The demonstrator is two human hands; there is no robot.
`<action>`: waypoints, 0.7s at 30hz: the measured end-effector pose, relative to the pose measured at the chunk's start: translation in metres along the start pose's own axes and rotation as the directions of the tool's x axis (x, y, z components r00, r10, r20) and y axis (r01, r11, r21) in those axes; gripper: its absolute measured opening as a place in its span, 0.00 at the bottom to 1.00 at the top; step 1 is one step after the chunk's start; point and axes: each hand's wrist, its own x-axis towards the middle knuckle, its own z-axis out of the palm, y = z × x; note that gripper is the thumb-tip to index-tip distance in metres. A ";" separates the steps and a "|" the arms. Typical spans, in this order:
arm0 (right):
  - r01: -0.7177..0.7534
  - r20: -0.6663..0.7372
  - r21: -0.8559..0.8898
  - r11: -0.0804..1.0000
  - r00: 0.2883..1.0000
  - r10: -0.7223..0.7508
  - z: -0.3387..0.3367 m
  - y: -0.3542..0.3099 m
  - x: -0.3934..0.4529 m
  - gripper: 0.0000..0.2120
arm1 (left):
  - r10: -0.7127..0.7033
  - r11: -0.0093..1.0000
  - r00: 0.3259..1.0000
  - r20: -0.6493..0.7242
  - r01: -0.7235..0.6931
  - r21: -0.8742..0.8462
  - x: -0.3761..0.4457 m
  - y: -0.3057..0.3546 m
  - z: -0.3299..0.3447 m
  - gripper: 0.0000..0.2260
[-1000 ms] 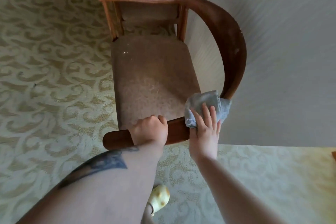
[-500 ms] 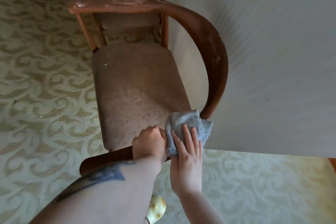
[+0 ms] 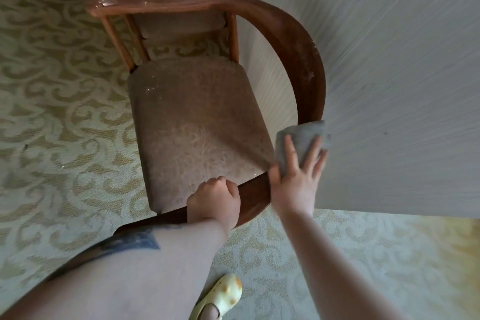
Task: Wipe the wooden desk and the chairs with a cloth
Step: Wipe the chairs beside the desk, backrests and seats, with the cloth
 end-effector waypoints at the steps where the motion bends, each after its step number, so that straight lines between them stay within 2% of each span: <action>1: -0.054 0.012 0.078 0.996 0.999 0.053 -0.003 -0.001 0.000 0.28 | 0.001 1.000 1.000 -0.007 -0.001 -0.001 0.000 -0.001 0.000 0.15; 3: -0.059 0.002 0.112 0.992 0.998 0.059 0.001 -0.014 -0.015 0.29 | 0.002 1.000 1.000 -0.009 -0.002 -0.010 0.000 -0.003 0.002 0.16; 6: 0.034 0.067 -0.041 0.999 0.997 -0.031 0.009 -0.026 -0.038 0.28 | 0.001 1.000 1.000 -0.016 -0.001 -0.028 0.001 -0.002 0.002 0.15; 8: 0.093 0.178 -0.128 0.987 0.982 -0.069 0.000 -0.019 -0.021 0.28 | -0.010 0.999 1.000 -0.022 0.010 -0.037 0.001 -0.002 0.002 0.15; 11: 0.150 0.208 -0.167 0.974 0.971 -0.114 -0.026 -0.001 0.031 0.26 | -0.030 0.999 1.000 -0.001 0.030 -0.011 0.002 -0.001 0.002 0.15; 13: 0.106 0.177 -0.124 0.987 0.981 -0.083 -0.032 0.001 0.052 0.26 | -0.027 1.000 1.000 0.005 0.026 0.009 0.004 0.000 0.001 0.15; 16: 0.001 0.099 -0.086 0.996 0.995 0.007 -0.018 -0.013 0.035 0.28 | -0.018 1.000 1.000 -0.003 0.018 0.019 0.003 -0.001 0.002 0.15; 19: 0.025 0.135 -0.108 0.994 0.991 -0.011 -0.008 -0.019 0.012 0.29 | -0.015 0.999 1.000 0.020 0.014 0.033 0.003 -0.001 0.000 0.17; 21: 0.025 0.190 -0.129 0.991 0.982 0.000 -0.013 -0.015 0.015 0.29 | -0.005 0.996 0.995 0.101 -0.004 0.085 0.003 0.000 -0.003 0.16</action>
